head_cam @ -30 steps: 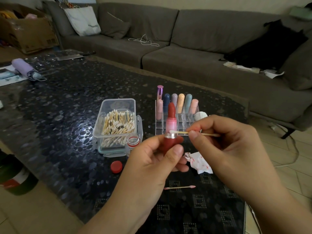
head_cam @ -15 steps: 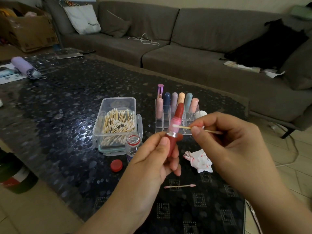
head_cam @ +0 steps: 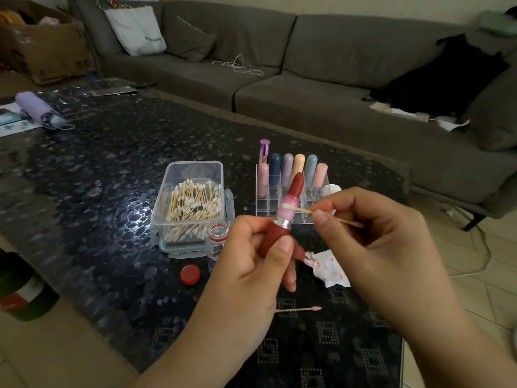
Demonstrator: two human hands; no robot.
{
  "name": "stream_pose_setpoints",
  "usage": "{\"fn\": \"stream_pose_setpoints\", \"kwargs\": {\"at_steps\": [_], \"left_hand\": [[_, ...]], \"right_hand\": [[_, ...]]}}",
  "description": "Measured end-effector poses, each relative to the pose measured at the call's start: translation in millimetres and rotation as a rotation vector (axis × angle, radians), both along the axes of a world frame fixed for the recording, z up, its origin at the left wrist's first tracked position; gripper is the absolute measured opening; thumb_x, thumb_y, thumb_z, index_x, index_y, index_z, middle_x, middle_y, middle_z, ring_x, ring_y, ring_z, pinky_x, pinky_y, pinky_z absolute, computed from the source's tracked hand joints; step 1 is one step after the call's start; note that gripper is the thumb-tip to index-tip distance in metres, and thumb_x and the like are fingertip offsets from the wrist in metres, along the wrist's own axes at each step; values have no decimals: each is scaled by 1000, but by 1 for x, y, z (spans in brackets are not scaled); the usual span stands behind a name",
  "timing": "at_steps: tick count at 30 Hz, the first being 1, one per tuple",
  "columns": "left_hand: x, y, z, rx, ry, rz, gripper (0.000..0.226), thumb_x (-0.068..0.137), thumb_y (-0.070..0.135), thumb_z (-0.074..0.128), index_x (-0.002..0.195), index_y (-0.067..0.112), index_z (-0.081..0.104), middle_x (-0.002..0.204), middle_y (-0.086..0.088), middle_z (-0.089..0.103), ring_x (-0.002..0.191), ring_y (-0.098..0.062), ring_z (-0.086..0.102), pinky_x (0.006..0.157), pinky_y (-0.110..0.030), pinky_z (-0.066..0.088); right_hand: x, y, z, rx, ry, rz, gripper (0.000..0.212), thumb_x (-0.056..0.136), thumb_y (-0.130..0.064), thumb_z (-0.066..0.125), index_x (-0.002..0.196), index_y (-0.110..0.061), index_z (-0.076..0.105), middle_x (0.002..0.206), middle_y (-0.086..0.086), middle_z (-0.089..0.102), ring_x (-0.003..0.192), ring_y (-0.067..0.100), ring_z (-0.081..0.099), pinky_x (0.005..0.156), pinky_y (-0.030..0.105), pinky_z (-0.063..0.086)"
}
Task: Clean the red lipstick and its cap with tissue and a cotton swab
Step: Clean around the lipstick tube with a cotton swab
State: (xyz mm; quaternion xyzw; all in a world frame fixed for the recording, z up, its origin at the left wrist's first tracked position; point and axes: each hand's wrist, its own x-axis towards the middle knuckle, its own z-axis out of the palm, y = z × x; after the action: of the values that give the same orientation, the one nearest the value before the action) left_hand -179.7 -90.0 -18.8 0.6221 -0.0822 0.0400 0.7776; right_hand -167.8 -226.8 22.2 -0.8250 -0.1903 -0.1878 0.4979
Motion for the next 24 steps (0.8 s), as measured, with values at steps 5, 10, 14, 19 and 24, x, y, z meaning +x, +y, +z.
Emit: {"fn": "stream_pose_setpoints", "kwargs": {"at_steps": [5, 10, 14, 19, 24], "left_hand": [[-1, -1, -2, -38, 11, 2, 13, 75, 34, 58, 87, 32, 55, 59, 12, 54, 51, -5, 48, 65, -37, 39], [-3, 0, 5, -247, 86, -31, 17, 80, 34, 46, 77, 23, 58, 63, 3, 48, 56, -10, 41, 55, -25, 42], [-2, 2, 6, -299, 77, -39, 15, 78, 23, 48, 81, 20, 62, 66, 0, 60, 60, -12, 53, 56, -23, 47], [0, 1, 5, -215, 80, 16, 11, 75, 18, 67, 86, 20, 65, 80, -1, 71, 74, -13, 67, 61, -20, 51], [0, 1, 8, -159, 98, 25, 27, 57, 22, 66, 83, 20, 70, 72, 6, 72, 71, -8, 68, 62, -14, 51]], "right_hand": [[-1, 2, 0, -20, 1, 21, 7, 78, -22, 62, 73, -24, 66, 59, 6, 60, 51, 20, 53, 46, 20, 42], [-2, 4, -1, -2, 10, 10, 7, 77, -24, 62, 72, -24, 66, 58, 8, 61, 50, 21, 52, 45, 21, 42], [-2, 2, 0, 14, -11, -18, 8, 78, -23, 62, 71, -25, 65, 60, 7, 57, 43, 10, 45, 42, 9, 34], [-1, 3, 0, 8, 12, 21, 8, 77, -21, 63, 70, -22, 66, 56, -2, 62, 46, 13, 52, 44, 12, 41], [0, 1, 2, 8, -22, -5, 7, 79, -23, 62, 73, -25, 65, 61, 8, 57, 45, 14, 45, 42, 12, 35]]}}
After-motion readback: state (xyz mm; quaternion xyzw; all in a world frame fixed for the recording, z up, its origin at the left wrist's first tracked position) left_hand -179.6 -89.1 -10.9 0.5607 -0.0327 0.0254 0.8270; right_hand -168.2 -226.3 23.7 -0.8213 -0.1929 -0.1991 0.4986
